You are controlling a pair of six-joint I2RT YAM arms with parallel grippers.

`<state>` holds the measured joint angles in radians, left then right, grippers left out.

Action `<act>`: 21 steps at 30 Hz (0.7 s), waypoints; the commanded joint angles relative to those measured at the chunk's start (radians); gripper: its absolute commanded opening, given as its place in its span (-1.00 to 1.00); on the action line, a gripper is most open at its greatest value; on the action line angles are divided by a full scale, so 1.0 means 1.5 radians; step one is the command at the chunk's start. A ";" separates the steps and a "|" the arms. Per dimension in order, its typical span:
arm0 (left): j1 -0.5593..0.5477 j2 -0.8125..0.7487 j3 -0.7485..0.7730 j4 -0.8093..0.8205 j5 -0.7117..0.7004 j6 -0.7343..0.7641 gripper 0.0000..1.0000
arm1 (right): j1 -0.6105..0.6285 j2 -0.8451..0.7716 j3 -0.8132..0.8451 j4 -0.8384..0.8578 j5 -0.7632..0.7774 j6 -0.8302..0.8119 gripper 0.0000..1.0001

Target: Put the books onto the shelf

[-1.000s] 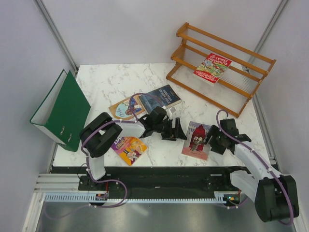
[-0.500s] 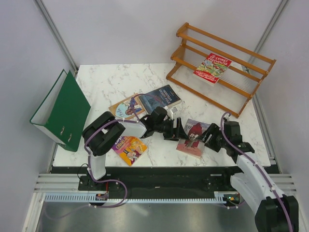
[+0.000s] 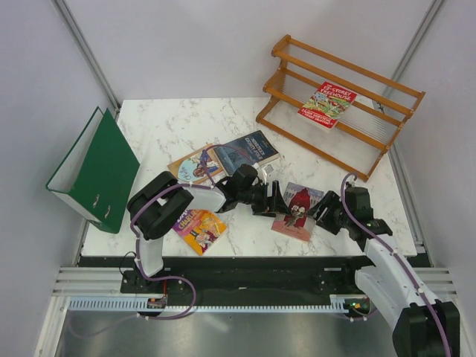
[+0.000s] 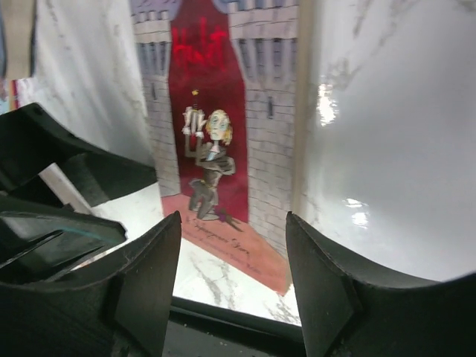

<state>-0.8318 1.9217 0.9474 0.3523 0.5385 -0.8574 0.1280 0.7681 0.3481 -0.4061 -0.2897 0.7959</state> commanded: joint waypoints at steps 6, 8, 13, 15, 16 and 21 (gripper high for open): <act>-0.004 0.006 -0.002 0.004 0.008 -0.008 0.74 | -0.001 0.060 0.021 -0.016 0.058 -0.017 0.38; -0.004 0.006 0.002 0.003 0.011 -0.008 0.74 | -0.001 0.114 0.020 0.026 0.028 -0.020 0.38; -0.004 -0.006 0.011 -0.010 0.020 -0.011 0.73 | 0.000 0.184 0.000 0.186 -0.075 -0.004 0.36; -0.005 -0.016 0.011 -0.016 0.019 -0.011 0.73 | 0.001 0.203 0.003 0.205 -0.095 -0.004 0.33; -0.005 -0.020 0.011 -0.019 0.020 -0.011 0.74 | 0.001 0.206 0.003 0.222 -0.101 -0.005 0.32; -0.007 -0.031 0.019 -0.033 0.024 -0.006 0.73 | 0.001 0.157 -0.010 0.262 -0.131 0.008 0.22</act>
<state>-0.8261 1.9114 0.9474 0.3172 0.5522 -0.8585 0.1204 1.0660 0.3477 -0.1482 -0.3794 0.7845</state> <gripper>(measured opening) 0.869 0.622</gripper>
